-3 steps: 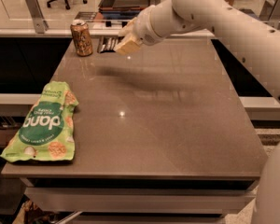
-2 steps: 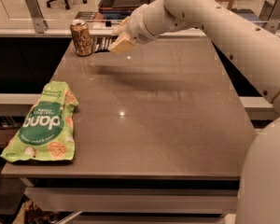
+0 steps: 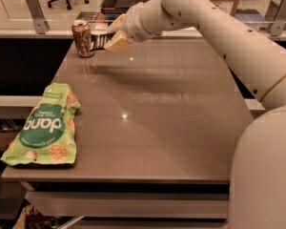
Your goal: Move rxbar chocolate near orange can
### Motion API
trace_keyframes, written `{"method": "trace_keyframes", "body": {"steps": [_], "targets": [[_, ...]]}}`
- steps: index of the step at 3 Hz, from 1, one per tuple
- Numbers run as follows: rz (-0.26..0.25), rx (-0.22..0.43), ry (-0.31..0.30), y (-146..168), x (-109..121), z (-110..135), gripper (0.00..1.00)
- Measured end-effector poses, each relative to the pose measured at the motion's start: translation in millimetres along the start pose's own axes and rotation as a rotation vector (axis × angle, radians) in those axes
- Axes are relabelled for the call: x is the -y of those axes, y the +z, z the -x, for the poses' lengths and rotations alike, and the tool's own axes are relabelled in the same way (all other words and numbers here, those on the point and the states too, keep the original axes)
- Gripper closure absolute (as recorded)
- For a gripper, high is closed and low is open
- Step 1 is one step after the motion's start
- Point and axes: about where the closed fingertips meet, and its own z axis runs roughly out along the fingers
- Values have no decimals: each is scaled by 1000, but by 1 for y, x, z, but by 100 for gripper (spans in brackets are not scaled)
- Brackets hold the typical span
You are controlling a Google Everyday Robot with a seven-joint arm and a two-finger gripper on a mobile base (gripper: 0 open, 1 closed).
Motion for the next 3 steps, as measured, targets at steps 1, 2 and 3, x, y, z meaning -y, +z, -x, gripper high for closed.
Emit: {"method": "trace_keyframes", "body": {"steps": [1,2,3], "targets": [[-7,44,-29,5,-1,9,100],[28,89,-31,17,-14,13,100],[68,127,-46,29,-26,22,100]]}}
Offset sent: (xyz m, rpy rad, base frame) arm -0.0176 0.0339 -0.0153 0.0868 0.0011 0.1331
